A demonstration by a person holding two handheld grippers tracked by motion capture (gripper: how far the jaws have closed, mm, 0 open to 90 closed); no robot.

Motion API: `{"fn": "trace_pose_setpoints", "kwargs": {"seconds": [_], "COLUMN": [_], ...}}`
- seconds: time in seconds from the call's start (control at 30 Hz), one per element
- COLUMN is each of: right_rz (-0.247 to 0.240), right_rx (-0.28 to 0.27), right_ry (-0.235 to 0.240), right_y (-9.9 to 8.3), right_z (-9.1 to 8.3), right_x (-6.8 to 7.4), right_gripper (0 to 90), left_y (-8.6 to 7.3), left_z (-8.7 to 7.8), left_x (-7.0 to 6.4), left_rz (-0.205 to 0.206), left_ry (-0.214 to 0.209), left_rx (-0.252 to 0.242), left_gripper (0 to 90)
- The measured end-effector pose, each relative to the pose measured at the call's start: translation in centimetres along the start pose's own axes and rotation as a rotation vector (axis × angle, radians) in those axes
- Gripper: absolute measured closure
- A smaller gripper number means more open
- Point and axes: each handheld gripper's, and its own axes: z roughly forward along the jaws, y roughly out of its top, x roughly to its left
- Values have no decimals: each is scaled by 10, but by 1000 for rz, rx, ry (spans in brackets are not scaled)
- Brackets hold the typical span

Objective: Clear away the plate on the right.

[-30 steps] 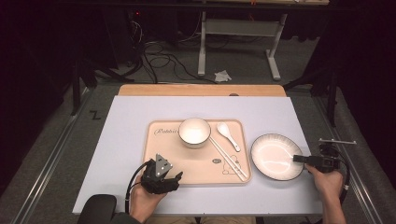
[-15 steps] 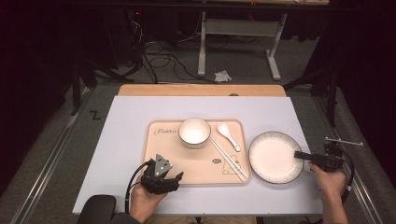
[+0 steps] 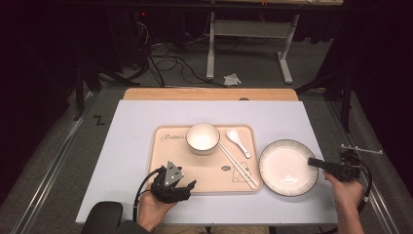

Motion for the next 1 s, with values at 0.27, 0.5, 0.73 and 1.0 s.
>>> {"fn": "trace_pose_setpoints", "kwargs": {"seconds": [0.27,0.5,0.73,1.0], "right_rz": [7,-13,-70,-101], "right_rx": [-29,-43,-43,-6], "right_ry": [25,40,51,104], "right_y": [-6,-13,-18,-22], "right_z": [-10,-19,-24,-13], "right_x": [3,12,33,51], "right_gripper": [858,858,859,857], "left_y": [9,12,15,18], "left_z": [3,9,12,15], "left_x": [-3,-4,-9,-7], "left_rz": [-3,5,66,23], "left_ry": [-28,-58,-73,-126], "left_rx": [17,8,-8,-26], "left_gripper": [355,343,414,344]}}
